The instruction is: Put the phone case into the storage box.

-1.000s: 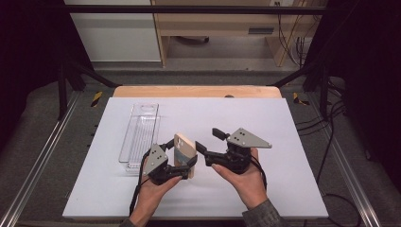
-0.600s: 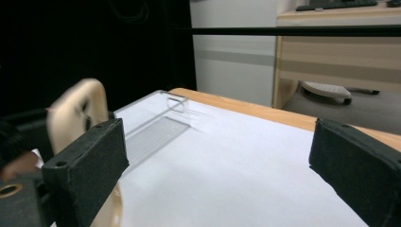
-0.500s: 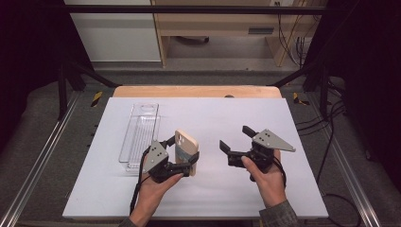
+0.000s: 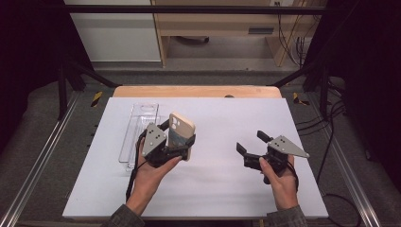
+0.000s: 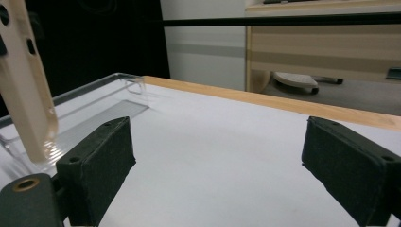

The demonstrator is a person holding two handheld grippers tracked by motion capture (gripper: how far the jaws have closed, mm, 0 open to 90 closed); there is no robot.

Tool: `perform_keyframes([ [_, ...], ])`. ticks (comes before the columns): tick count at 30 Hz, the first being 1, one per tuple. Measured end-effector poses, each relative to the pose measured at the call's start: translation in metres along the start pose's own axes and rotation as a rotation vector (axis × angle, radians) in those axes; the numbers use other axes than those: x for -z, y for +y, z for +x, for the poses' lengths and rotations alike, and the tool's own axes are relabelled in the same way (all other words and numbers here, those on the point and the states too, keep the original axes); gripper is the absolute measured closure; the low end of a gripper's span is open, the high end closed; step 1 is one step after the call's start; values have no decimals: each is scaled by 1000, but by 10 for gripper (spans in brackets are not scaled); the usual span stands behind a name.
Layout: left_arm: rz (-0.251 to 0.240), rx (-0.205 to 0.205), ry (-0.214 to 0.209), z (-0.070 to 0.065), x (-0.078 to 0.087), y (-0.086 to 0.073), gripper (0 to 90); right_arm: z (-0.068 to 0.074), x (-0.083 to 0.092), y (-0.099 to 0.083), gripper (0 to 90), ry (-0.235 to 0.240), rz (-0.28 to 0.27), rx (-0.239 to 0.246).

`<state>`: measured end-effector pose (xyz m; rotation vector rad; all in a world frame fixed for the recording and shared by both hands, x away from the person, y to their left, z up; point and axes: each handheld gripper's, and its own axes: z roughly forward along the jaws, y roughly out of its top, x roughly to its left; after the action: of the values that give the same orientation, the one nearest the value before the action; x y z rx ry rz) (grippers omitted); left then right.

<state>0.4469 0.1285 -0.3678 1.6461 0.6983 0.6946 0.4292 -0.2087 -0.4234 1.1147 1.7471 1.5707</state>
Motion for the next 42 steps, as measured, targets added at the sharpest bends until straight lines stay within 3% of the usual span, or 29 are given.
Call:
perform_keyframes([
  [6, 3, -35, 74, 20, -2, 18, 112, -10, 4, -9, 76, -7, 17, 21],
  [17, -29, 6, 195, 60, 13, 37, 112, -6, 3, -29, 61, -12, 29, 22],
  [27, -44, 5, 260, 80, 21, 44, 112, 1, -2, -42, 61, -34, 24, 32],
  [34, -47, 30, 330, 97, 22, 47, 112, 4, -1, -48, 63, -65, 35, 66],
  [39, -33, 79, 374, 116, 17, 42, 113, 6, -2, -55, 63, -50, 45, 69],
  [42, -22, 83, 387, 120, 14, 39, 112, 7, -3, -56, 66, -48, 52, 79],
])
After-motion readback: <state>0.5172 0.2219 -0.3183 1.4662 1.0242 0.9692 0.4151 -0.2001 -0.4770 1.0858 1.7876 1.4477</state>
